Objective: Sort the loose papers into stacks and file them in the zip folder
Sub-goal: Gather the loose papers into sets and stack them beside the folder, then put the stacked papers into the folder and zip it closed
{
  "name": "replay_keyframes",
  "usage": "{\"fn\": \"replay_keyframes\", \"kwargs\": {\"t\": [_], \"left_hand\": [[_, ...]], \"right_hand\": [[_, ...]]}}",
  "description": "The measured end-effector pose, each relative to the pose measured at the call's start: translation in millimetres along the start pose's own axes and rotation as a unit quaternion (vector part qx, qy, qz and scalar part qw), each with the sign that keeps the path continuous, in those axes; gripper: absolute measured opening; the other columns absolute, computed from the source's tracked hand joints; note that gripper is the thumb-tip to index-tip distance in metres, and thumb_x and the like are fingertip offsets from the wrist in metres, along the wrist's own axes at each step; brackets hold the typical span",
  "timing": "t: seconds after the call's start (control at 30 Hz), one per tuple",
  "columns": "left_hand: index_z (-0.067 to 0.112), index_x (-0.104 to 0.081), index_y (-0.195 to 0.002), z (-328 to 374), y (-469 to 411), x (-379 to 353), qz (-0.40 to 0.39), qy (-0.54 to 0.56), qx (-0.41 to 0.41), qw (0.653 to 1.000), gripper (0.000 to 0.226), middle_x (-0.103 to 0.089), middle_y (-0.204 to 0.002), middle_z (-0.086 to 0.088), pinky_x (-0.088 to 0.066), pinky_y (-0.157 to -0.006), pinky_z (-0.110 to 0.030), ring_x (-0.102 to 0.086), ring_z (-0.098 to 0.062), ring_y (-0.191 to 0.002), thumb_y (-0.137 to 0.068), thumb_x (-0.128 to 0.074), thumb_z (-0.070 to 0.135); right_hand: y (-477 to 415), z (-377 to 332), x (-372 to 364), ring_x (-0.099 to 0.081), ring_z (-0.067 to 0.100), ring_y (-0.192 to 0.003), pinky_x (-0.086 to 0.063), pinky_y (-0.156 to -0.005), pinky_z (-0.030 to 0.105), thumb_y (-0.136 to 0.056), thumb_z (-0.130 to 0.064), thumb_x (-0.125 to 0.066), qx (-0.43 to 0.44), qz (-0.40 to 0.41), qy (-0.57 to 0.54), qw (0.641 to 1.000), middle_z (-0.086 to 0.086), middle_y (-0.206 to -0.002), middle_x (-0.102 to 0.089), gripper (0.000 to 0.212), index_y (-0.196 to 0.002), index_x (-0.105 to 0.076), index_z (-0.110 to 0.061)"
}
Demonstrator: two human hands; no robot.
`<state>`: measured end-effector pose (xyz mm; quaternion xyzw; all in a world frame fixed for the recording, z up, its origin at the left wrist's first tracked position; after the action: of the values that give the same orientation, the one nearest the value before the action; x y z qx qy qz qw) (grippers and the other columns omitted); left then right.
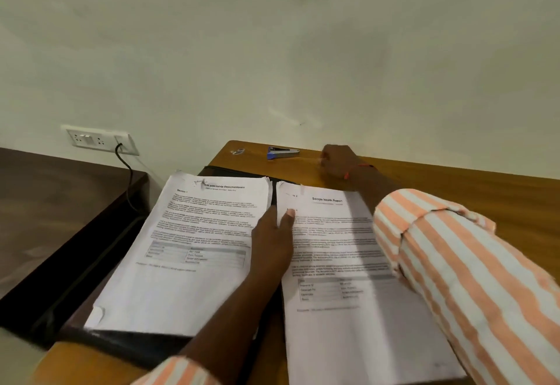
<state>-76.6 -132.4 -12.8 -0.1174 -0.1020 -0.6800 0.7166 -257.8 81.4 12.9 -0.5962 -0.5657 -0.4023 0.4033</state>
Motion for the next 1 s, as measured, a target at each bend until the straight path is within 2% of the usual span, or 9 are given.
{"fn": "replay_keyframes", "kwargs": {"t": [0.07, 0.2, 0.33, 0.4, 0.47, 0.6, 0.73, 0.9, 1.0], "left_hand": [[0.018, -0.061, -0.131, 3.5, 1.9, -0.7, -0.005, 0.006, -0.011, 1.0, 0.034, -0.061, -0.118, 0.012, -0.044, -0.091, -0.025, -0.057, -0.008, -0.109, -0.107, -0.047, 0.037], [0.015, -0.061, -0.132, 7.8, 10.1, 3.2, -0.018, 0.03, 0.008, 0.999, 0.037, -0.069, -0.123, 0.0, -0.052, -0.084, -0.028, -0.066, -0.018, -0.108, -0.106, -0.048, 0.039], [0.015, -0.063, -0.128, 22.6, 8.5, 6.9, -0.038, 0.045, 0.01, 0.998, 0.035, -0.071, -0.118, -0.004, -0.055, -0.086, -0.036, -0.068, -0.023, -0.104, -0.106, -0.048, 0.038], [0.014, -0.065, -0.126, 27.8, 10.5, 12.9, -0.033, 0.065, 0.011, 0.997, 0.034, -0.072, -0.117, -0.005, -0.055, -0.093, -0.043, -0.068, -0.025, -0.105, -0.106, -0.05, 0.037], [0.013, -0.066, -0.119, 30.1, 12.4, 22.0, -0.018, 0.079, 0.015, 0.997, 0.031, -0.071, -0.112, -0.002, -0.054, -0.093, -0.042, -0.068, -0.026, -0.105, -0.105, -0.052, 0.036], [0.009, -0.064, -0.091, 20.9, 14.0, 43.1, -0.015, 0.059, 0.088, 0.994, 0.035, -0.071, -0.097, -0.005, -0.055, -0.075, -0.036, -0.069, -0.026, -0.09, -0.101, -0.058, 0.042], [0.008, -0.067, -0.103, 15.7, 12.9, 65.4, -0.066, 0.083, 0.096, 0.99, 0.025, -0.074, -0.096, -0.007, -0.053, -0.064, -0.029, -0.071, -0.022, -0.08, -0.095, -0.07, 0.032], [0.002, -0.067, -0.106, 17.0, -4.7, 119.4, -0.033, -0.124, 0.048, 0.991, 0.027, -0.069, -0.1, -0.013, -0.048, -0.062, -0.029, -0.062, -0.025, -0.077, -0.097, -0.067, 0.028], [0.0, -0.071, -0.111, 8.6, -14.3, 155.2, 0.019, -0.146, 0.03, 0.989, 0.03, -0.071, -0.113, -0.016, -0.056, -0.09, -0.041, -0.066, -0.033, -0.099, -0.092, -0.072, 0.022]], "right_hand": [[39.5, 18.7, 18.6, -0.06, 0.035, -0.11, -0.047, -0.091, 0.039, -0.103, -0.031, -0.047, -0.028, 0.013, -0.008, 0.999, 0.016, -0.115, -0.065, 0.031, -0.11, -0.063, -0.006], [144.5, 47.3, 37.7, -0.057, 0.03, -0.099, -0.04, -0.083, 0.036, -0.103, -0.05, -0.044, -0.067, 0.064, -0.125, 0.988, 0.011, -0.105, -0.062, 0.051, -0.111, -0.065, -0.004], [218.6, 56.6, 22.2, -0.068, 0.023, -0.096, -0.053, -0.086, 0.039, -0.092, -0.062, -0.057, -0.081, -0.008, -0.212, 0.974, 0.004, -0.107, -0.073, 0.053, -0.112, -0.072, -0.015], [236.9, 57.1, 11.0, -0.071, 0.022, -0.098, -0.056, -0.093, 0.045, -0.087, -0.054, -0.069, -0.079, -0.047, -0.274, 0.957, -0.002, -0.111, -0.074, 0.045, -0.115, -0.071, -0.019], [248.0, 53.5, 4.9, -0.071, 0.024, -0.102, -0.055, -0.097, 0.049, -0.089, -0.038, -0.071, -0.088, -0.066, -0.347, 0.932, 0.001, -0.117, -0.073, 0.04, -0.121, -0.067, -0.014], [266.7, 29.3, 4.7, -0.07, 0.027, -0.1, -0.058, -0.084, 0.038, -0.097, -0.009, -0.063, -0.109, -0.04, -0.416, 0.902, 0.011, -0.12, -0.07, 0.026, -0.122, -0.06, -0.002], [261.6, 1.6, 2.8, -0.068, 0.029, -0.107, -0.054, -0.098, 0.047, -0.098, -0.009, -0.061, -0.119, 0.009, -0.455, 0.883, 0.01, -0.121, -0.069, 0.025, -0.123, -0.061, -0.006], [240.4, -35.9, -10.0, -0.068, 0.029, -0.104, -0.057, -0.091, 0.041, -0.097, -0.014, -0.063, -0.165, 0.055, -0.46, 0.871, 0.011, -0.119, -0.07, 0.024, -0.118, -0.065, -0.004], [222.1, -63.1, -29.0, -0.069, 0.031, -0.099, -0.055, -0.073, 0.034, -0.091, -0.019, -0.066, -0.203, 0.045, -0.415, 0.886, 0.014, -0.115, -0.07, 0.031, -0.118, -0.066, -0.004]]}}
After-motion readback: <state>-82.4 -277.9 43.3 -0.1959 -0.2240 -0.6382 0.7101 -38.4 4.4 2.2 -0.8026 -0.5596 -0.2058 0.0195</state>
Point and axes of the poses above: each hand's wrist, its own y-axis away from the middle knuckle, its own x-axis out of the back of the hand, z = x × y, the point moved 6 cm from there along -y, towards the middle knuckle
